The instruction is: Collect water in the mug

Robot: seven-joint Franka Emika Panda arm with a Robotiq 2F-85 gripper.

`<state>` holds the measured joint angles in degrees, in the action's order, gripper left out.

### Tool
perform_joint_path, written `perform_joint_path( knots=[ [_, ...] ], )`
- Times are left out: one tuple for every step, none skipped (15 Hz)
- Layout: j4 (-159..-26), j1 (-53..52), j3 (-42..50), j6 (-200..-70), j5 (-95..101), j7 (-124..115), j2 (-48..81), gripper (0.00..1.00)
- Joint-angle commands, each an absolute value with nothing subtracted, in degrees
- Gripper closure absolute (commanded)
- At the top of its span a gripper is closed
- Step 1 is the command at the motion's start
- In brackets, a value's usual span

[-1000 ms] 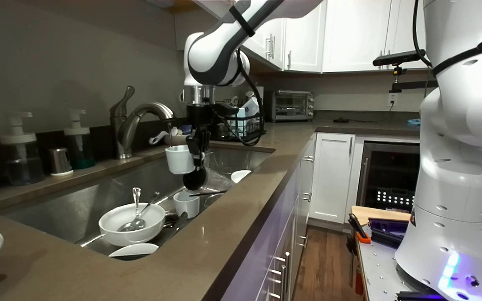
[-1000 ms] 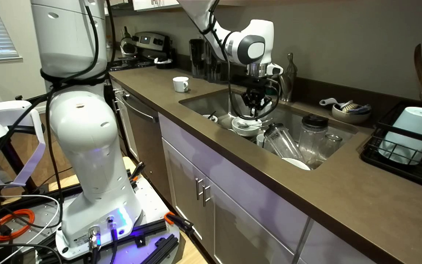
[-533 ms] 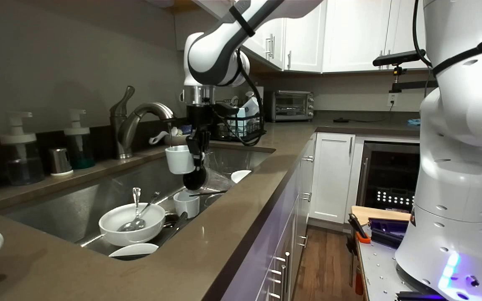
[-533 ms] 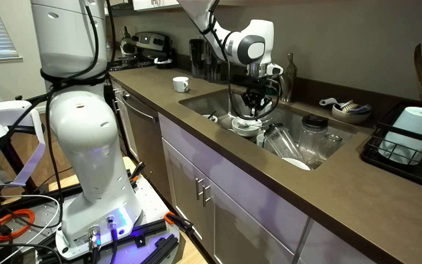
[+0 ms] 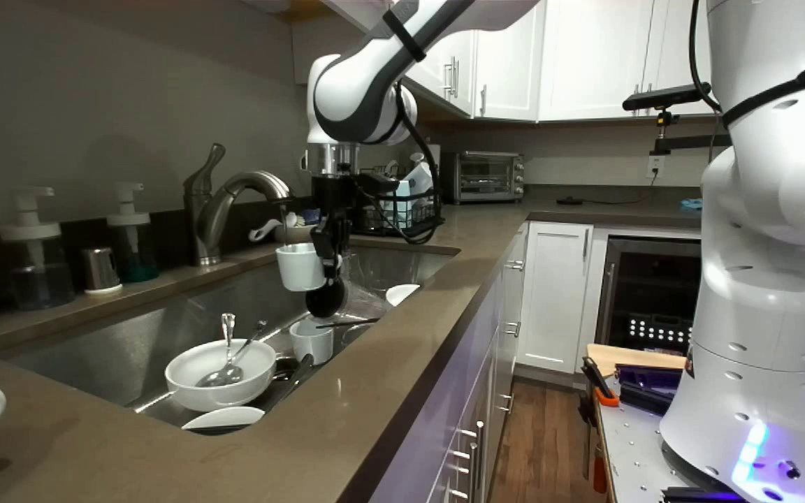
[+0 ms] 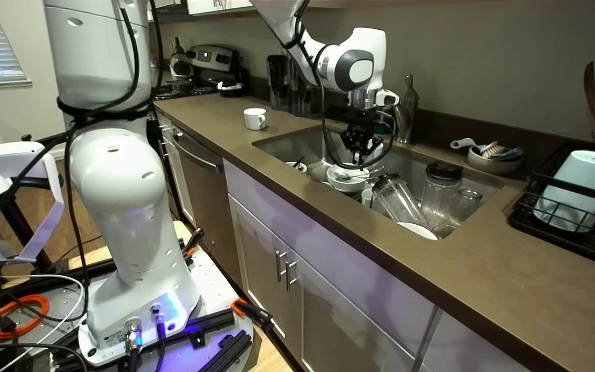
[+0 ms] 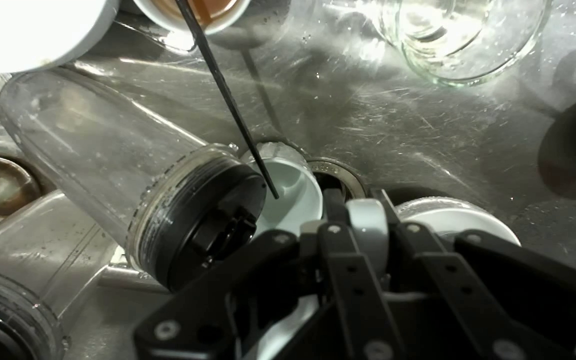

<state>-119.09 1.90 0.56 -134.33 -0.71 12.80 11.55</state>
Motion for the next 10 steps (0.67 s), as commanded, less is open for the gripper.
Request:
perform_joint_path(
  knots=[
    [-119.02,2.12,0.32,-134.23,-0.63,12.73,11.55,0.84],
    [-119.02,2.12,0.32,-134.23,-0.63,12.73,11.56,0.84],
    [-119.02,2.12,0.32,-134.23,-0.63,12.73,11.56,0.84],
    [-119.02,2.12,0.32,-134.23,-0.63,12.73,11.57,0.84],
    [-119.39,2.14,0.57,-134.01,0.14,12.61,11.27,0.95],
    [-119.73,2.24,0.76,-133.65,0.45,12.60,11.02,0.95],
    [-120.35,2.30,1.09,-133.44,1.11,12.37,10.63,0.95],
    [-120.71,2.34,1.32,-133.11,1.58,12.39,10.45,0.95],
    [-121.33,2.30,1.78,-132.86,2.67,11.88,9.96,0.95],
    [-121.76,2.29,2.17,-132.90,3.72,11.62,9.73,0.95]
  ],
)
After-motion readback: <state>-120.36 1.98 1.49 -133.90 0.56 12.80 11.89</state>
